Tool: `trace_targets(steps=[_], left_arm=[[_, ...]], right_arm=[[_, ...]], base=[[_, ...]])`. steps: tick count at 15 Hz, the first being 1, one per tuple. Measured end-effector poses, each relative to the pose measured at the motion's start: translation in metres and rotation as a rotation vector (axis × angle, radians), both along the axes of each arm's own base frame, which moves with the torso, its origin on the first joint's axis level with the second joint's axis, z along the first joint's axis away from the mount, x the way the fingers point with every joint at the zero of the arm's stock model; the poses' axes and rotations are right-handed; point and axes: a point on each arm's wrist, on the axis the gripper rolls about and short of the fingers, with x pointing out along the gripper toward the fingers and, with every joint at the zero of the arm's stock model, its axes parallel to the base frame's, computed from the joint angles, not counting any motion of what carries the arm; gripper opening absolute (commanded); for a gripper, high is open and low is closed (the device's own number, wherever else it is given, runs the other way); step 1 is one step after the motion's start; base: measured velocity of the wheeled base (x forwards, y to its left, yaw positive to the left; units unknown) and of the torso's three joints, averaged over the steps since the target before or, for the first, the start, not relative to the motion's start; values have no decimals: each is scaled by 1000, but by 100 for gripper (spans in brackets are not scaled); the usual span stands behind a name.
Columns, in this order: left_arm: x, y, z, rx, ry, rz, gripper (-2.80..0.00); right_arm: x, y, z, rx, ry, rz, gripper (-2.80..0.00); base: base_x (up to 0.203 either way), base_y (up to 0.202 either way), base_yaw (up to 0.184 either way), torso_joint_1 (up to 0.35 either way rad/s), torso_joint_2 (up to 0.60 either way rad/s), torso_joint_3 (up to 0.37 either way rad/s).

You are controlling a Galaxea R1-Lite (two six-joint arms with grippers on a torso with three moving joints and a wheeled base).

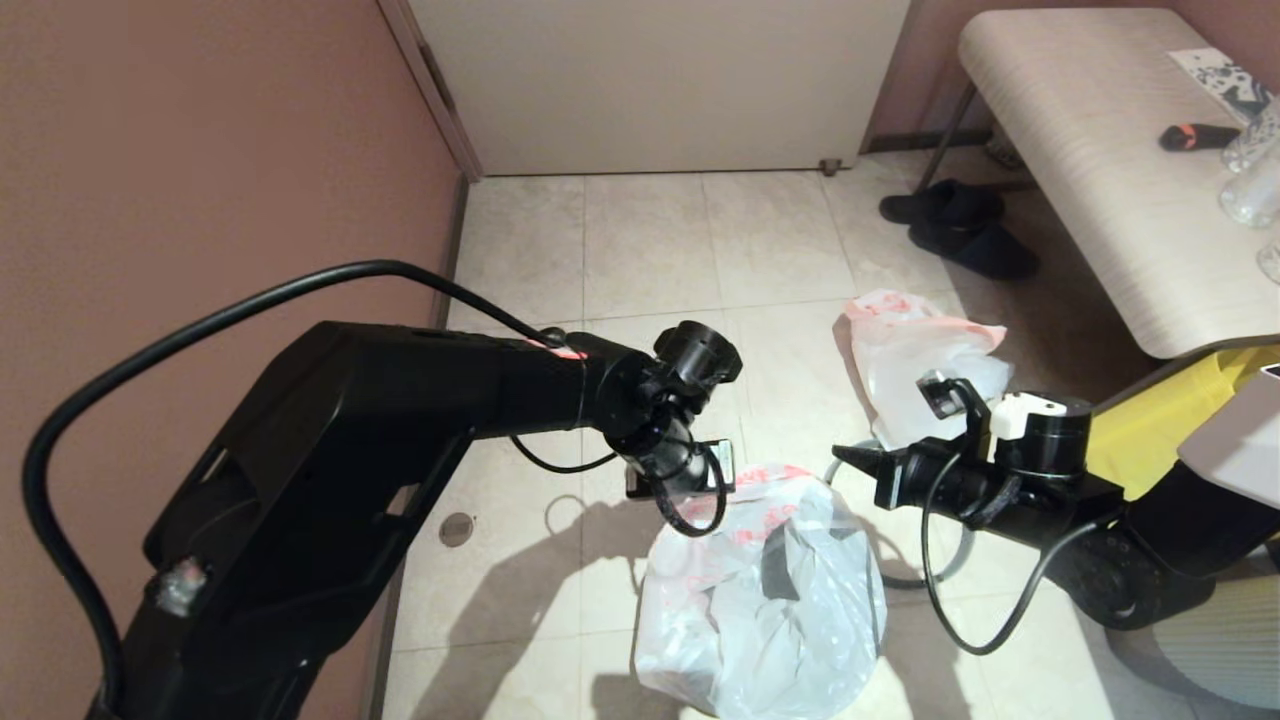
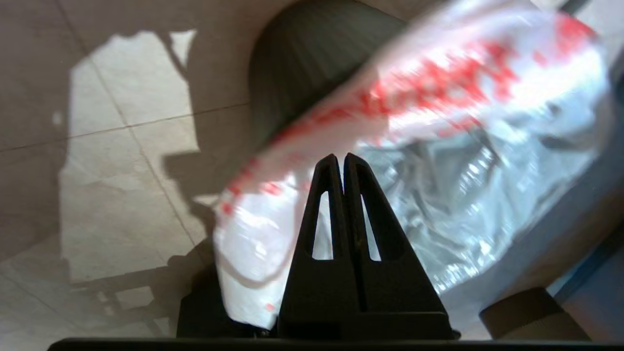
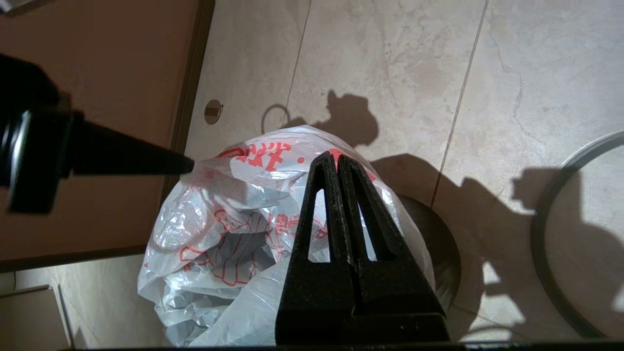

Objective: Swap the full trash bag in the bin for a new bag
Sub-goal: Put the new garbage bag on the trash can

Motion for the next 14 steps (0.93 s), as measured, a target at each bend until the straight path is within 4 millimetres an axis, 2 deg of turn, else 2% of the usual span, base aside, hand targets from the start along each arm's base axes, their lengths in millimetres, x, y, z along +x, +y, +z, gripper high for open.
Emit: trace_targets(steps=[2, 4, 7, 9, 14], left_arm=[[-16, -11, 2, 16, 30, -47, -280], [-21, -18, -7, 34, 60, -71, -280], [-16, -27, -36, 67, 84, -97, -280], [-12, -37, -55, 64, 60, -141, -280], [-18, -65, -106, 115, 34, -281, -280]], right_arm=[[2, -8, 0, 7, -2, 4, -280], [4, -21, 0, 22, 0, 31, -280], [7, -46, -6, 50, 22, 84, -280], [8, -52, -10, 57, 30, 97, -280], [12, -64, -21, 67, 27, 91, -280]], base=[[0, 0, 0, 19, -3, 4], [0, 0, 0, 0, 0, 0], [0, 0, 0, 0, 0, 0], [0, 0, 0, 0, 0, 0], [0, 0, 0, 0, 0, 0]])
